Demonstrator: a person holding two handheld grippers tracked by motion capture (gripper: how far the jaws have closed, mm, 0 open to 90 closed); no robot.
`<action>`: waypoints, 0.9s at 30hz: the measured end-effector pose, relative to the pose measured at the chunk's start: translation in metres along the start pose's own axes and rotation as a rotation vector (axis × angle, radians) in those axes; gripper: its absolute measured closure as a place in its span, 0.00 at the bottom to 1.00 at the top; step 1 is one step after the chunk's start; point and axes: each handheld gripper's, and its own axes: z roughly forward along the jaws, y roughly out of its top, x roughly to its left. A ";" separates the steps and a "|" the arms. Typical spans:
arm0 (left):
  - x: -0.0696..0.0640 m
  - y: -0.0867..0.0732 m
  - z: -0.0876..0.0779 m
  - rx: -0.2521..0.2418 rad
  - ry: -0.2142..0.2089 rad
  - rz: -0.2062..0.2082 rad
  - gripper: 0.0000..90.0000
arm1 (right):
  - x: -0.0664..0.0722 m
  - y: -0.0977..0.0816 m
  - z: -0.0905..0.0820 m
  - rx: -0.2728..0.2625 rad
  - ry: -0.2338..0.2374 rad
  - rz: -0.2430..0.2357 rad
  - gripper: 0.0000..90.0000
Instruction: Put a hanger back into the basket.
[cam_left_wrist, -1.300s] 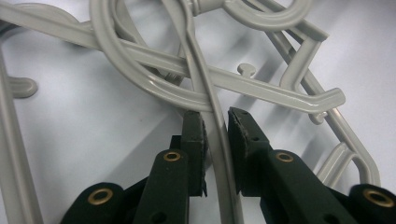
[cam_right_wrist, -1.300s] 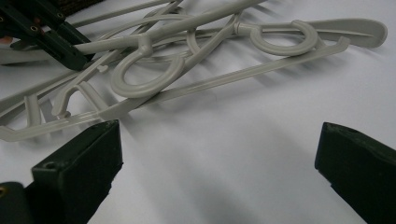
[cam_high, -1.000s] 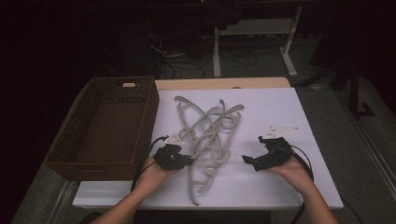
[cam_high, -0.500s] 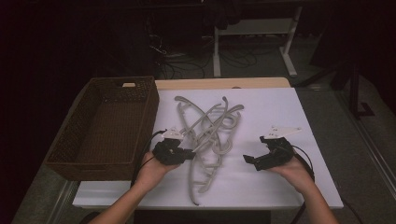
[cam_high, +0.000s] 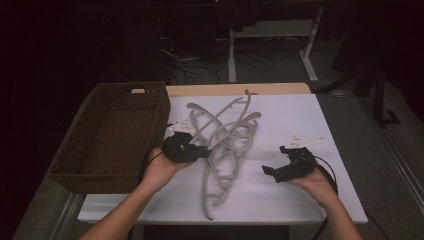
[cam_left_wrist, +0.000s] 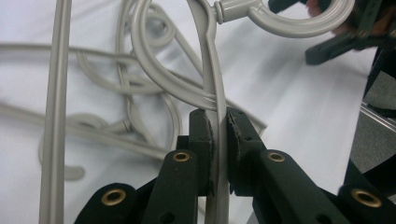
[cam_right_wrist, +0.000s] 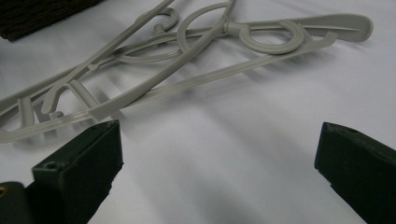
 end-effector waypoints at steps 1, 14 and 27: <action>0.001 0.004 -0.002 -0.001 0.000 0.009 0.91 | 0.000 0.000 0.000 -0.002 0.001 0.002 0.01; 0.016 0.049 -0.052 -0.013 0.045 0.107 0.91 | 0.002 -0.005 0.002 -0.003 -0.010 -0.014 0.01; 0.056 0.036 -0.128 -0.032 0.135 0.080 0.91 | -0.002 -0.017 0.001 0.010 -0.010 0.012 0.01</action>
